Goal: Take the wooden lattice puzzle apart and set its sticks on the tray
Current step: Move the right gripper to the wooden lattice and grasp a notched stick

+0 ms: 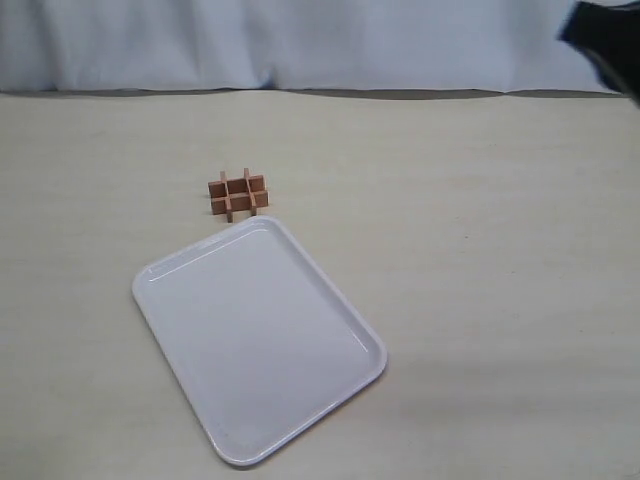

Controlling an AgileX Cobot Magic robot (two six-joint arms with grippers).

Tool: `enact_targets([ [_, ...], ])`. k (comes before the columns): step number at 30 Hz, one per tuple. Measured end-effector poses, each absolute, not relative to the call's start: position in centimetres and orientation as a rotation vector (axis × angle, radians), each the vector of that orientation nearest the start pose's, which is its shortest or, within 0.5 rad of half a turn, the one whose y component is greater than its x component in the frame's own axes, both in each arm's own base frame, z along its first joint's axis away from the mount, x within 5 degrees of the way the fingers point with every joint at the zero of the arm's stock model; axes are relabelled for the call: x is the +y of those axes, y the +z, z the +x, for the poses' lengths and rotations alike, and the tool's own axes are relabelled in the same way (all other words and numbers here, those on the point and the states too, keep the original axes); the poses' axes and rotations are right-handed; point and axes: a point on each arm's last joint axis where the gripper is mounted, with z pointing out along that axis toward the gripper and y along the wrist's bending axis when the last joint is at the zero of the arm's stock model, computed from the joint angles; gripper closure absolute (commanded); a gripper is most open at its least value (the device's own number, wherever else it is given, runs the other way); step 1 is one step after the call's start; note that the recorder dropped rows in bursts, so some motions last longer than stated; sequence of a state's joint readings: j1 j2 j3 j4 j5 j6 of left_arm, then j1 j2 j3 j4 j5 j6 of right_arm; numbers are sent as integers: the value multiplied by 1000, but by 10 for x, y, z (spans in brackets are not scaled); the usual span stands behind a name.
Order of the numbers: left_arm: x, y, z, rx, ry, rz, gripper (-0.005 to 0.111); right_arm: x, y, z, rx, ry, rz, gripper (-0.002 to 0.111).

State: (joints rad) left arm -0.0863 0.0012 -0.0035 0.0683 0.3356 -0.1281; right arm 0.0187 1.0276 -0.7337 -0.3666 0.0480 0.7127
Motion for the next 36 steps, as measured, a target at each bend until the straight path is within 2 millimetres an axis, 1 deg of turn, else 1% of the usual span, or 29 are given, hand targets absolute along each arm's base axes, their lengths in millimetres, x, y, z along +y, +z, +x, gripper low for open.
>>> enact_targets([
  [1, -3, 184, 54, 1817, -86, 5, 107, 15, 332, 236, 1838, 261, 260, 104],
  [2, -3, 184, 54, 1817, -86, 5, 107, 31, 326, 252, 1905, 274, 199, 104],
  [3, -3, 184, 54, 1817, -86, 5, 107, 42, 325, 264, 1947, 273, 154, 104],
  [4, -3, 184, 54, 1817, -86, 5, 107, 55, 317, 277, 2002, 269, 109, 104],
  [5, -3, 184, 54, 1817, -86, 5, 107, 73, 313, 289, 2049, 267, 40, 104],
  [7, -3, 184, 54, 1817, -86, 5, 107, 98, 298, 309, 2134, 247, -45, 104],
  [8, -3, 184, 54, 1817, -86, 5, 107, 115, 289, 322, 2184, 226, -100, 104],
  [11, -3, 184, 54, 1817, -86, 5, 107, 147, 267, 351, 2295, 148, -190, 104],
  [12, -3, 184, 54, 1817, -86, 5, 107, 155, 263, 359, 2325, 122, -203, 104],
  [13, -3, 184, 54, 1817, -86, 5, 107, 164, 255, 367, 2362, 88, -221, 104],
  [17, -3, 184, 54, 1817, -86, 5, 107, 190, 220, 396, 2475, -17, -274, 104],
  [20, -3, 184, 54, 1817, -86, 5, 107, 200, 202, 412, 2526, -53, -272, 102],
  [21, -3, 184, 54, 1817, -86, 5, 107, 201, 197, 416, 2538, -66, -271, 100],
  [24, -3, 184, 54, 1817, -86, 5, 107, 207, 183, 429, 2562, -93, -268, 89],
  [26, -3, 184, 54, 1817, -86, 5, 107, 211, 177, 436, 2563, -91, -263, 80],
  [28, -3, 184, 54, 1817, -86, 5, 107, 214, 174, 441, 2560, -90, -262, 74],
  [31, -3, 184, 54, 1817, -86, 5, 107, 216, 168, 446, 2560, -95, -272, 74],
  [34, -3, 184, 54, 1817, -86, 5, 107, 213, 162, 452, 2563, -100, -273, 74],
  [36, -3, 184, 54, 1817, -86, 5, 107, 207, 158, 456, 2573, -95, -246, 74],
])
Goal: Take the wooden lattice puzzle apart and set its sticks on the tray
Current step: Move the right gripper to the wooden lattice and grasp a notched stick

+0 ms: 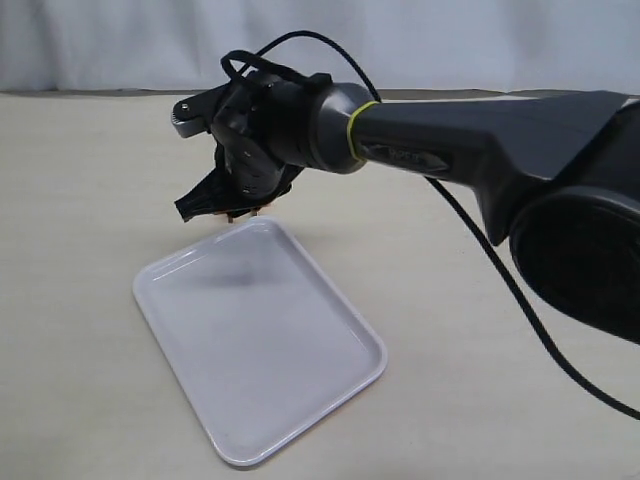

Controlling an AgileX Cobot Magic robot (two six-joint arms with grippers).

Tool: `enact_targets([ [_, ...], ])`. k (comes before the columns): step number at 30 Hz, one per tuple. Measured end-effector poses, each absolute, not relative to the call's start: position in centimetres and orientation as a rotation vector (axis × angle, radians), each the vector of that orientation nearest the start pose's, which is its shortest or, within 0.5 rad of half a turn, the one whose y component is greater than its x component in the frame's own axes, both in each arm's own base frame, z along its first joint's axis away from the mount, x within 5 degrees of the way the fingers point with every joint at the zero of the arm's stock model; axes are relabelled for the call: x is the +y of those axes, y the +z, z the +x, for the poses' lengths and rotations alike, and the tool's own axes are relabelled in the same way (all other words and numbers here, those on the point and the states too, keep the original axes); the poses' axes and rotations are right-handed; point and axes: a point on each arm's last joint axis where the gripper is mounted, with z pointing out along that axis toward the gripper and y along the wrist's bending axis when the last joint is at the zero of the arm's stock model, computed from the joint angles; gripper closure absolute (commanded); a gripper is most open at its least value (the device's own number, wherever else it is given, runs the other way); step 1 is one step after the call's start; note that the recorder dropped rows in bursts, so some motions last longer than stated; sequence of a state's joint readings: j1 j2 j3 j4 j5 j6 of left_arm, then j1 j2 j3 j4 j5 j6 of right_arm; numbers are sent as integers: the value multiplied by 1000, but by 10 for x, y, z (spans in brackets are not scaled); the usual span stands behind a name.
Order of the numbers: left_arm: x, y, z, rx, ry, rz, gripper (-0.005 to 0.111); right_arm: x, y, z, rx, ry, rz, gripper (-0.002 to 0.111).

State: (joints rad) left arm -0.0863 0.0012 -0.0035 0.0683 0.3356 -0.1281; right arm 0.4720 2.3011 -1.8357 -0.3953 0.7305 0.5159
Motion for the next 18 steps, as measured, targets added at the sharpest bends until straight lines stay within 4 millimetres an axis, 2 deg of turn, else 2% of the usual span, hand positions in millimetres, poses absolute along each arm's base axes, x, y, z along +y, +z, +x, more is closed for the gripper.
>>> enact_targets([
  [7, -3, 184, 54, 1817, -86, 5, 107, 192, 153, 467, 2594, -14, -175, 74],
  [18, -3, 184, 54, 1817, -86, 5, 107, 191, 130, 473, 2602, 35, -163, 77],
])
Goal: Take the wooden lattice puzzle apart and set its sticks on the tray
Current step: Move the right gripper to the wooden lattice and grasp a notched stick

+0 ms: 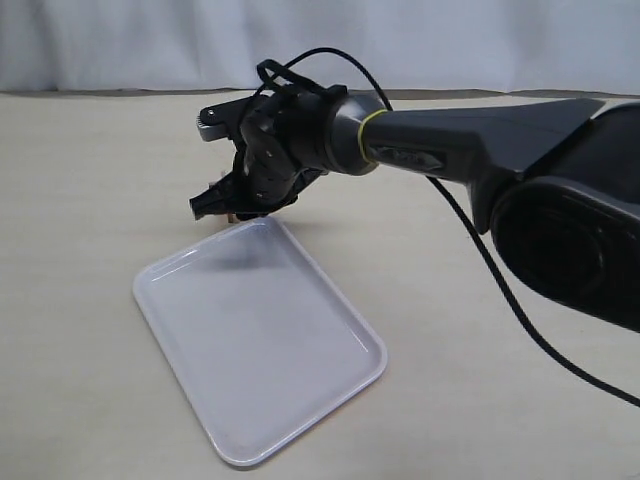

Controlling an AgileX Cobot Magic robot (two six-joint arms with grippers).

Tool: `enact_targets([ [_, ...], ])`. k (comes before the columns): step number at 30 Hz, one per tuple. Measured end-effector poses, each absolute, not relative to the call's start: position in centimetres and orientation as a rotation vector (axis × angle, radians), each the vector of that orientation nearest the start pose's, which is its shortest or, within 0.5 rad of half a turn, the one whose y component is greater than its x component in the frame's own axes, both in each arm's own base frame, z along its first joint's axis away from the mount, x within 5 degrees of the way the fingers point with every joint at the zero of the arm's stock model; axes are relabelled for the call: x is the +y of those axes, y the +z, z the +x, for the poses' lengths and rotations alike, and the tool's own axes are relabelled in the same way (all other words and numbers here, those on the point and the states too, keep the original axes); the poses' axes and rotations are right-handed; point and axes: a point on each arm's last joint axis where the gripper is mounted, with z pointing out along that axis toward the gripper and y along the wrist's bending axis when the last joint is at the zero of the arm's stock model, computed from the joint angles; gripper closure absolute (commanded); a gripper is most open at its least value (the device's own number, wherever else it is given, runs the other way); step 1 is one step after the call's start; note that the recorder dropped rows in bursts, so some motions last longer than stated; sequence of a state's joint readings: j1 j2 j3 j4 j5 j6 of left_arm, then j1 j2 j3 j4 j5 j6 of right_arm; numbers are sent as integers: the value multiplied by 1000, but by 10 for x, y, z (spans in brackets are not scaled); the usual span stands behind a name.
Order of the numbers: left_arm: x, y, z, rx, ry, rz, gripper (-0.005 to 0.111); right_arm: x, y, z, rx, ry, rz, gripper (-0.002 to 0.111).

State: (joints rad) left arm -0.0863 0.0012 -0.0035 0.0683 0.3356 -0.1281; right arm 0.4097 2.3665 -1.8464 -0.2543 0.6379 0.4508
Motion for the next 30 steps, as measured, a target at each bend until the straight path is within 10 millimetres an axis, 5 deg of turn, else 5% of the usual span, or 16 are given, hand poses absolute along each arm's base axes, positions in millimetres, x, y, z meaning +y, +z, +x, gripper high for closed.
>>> enact_targets([
  [23, -3, 184, 54, 1817, -86, 5, 107, 191, 119, 480, 2546, 42, -124, 78],
  [30, -3, 184, 54, 1817, -86, 5, 107, 192, 108, 480, 2559, 40, -124, 99],
])
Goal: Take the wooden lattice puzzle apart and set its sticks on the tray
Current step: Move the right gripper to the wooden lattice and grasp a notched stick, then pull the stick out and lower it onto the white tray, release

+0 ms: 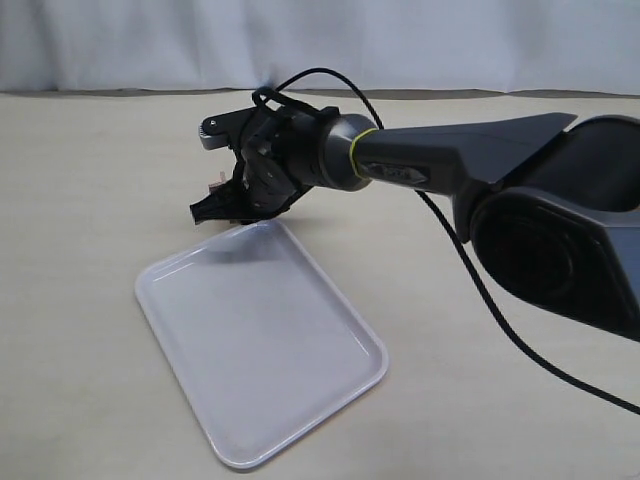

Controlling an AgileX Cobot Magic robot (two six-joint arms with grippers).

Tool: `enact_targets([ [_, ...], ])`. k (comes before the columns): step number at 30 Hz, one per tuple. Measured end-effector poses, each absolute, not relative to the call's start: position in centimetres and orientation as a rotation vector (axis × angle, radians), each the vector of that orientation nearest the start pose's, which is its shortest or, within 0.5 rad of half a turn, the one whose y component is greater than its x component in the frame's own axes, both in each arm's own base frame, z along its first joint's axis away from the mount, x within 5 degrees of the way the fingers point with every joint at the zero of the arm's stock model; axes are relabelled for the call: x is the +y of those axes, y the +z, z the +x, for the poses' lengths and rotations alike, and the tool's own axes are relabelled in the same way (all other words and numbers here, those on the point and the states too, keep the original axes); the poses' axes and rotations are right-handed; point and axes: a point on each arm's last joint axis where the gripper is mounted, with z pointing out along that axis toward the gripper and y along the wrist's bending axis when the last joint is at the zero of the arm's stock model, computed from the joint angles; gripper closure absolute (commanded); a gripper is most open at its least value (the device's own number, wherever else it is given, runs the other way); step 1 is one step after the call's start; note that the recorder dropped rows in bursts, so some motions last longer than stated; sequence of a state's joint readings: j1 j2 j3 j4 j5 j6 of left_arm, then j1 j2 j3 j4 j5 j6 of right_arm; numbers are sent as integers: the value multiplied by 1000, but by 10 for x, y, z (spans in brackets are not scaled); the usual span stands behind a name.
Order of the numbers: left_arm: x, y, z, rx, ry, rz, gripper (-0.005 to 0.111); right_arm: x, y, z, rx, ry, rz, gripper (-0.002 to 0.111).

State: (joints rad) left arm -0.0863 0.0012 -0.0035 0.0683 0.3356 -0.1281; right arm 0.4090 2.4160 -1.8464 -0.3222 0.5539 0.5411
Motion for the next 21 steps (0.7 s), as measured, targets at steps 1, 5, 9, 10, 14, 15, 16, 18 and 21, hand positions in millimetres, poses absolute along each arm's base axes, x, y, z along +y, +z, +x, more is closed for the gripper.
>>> enact_targets([
  [1, -3, 184, 54, 1817, -86, 5, 107, 191, 108, 480, 2559, 38, -125, 103],
  [5, -3, 184, 54, 1817, -86, 5, 107, 191, 108, 480, 2554, 25, -139, 104],
  [9, -3, 184, 54, 1817, -86, 5, 107, 191, 108, 481, 2553, 20, -144, 104],
  [10, -3, 184, 54, 1817, -86, 5, 107, 191, 108, 481, 2553, 20, -144, 104],
  [14, -3, 184, 54, 1817, -86, 5, 107, 191, 108, 481, 2553, 20, -144, 104],
  [15, -3, 184, 54, 1817, -86, 5, 107, 191, 109, 481, 2551, 20, -143, 104],
  [16, -3, 184, 54, 1817, -86, 5, 107, 191, 114, 481, 2543, 24, -142, 104],
  [18, -3, 184, 54, 1817, -86, 5, 107, 191, 126, 481, 2521, 34, -138, 104],
  [21, -3, 184, 54, 1817, -86, 5, 107, 189, 146, 479, 2501, 29, -131, 104],
])
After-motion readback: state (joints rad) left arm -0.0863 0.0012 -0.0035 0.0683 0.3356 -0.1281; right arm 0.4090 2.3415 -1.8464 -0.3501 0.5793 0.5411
